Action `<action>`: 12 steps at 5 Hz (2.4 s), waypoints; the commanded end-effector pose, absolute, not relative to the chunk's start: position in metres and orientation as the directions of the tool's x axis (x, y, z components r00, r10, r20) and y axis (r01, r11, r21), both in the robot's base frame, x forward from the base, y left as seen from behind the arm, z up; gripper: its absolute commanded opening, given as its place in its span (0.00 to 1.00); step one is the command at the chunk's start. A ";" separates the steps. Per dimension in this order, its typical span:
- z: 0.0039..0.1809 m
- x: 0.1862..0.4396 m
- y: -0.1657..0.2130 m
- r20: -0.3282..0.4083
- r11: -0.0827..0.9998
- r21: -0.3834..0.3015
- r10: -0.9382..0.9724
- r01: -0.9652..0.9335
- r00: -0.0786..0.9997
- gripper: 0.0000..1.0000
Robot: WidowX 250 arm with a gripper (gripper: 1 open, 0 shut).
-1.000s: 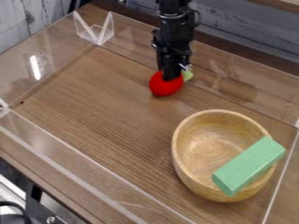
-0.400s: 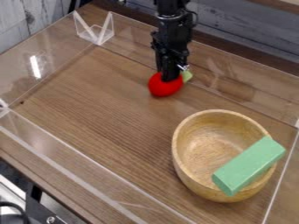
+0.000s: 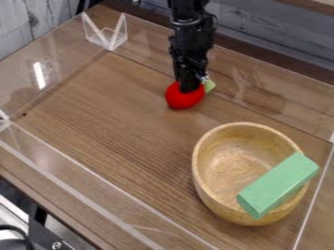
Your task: Move the red object to the right side of the table
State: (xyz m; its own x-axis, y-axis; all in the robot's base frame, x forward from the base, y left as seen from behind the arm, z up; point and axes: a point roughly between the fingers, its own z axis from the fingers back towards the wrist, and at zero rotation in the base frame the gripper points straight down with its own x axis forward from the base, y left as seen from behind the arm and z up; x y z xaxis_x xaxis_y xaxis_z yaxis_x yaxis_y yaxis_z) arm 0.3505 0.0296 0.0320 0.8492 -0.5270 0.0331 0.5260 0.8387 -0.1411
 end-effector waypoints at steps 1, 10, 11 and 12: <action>0.032 0.354 0.023 0.061 0.815 -0.138 -0.560 0.563 0.826 0.00; 0.000 0.353 -0.029 0.026 0.890 -0.226 -0.402 0.397 0.915 0.00; -0.002 0.351 -0.042 0.013 0.884 -0.232 -0.413 0.405 0.910 0.00; -0.004 0.349 -0.043 -0.008 0.887 -0.239 -0.408 0.394 0.913 0.00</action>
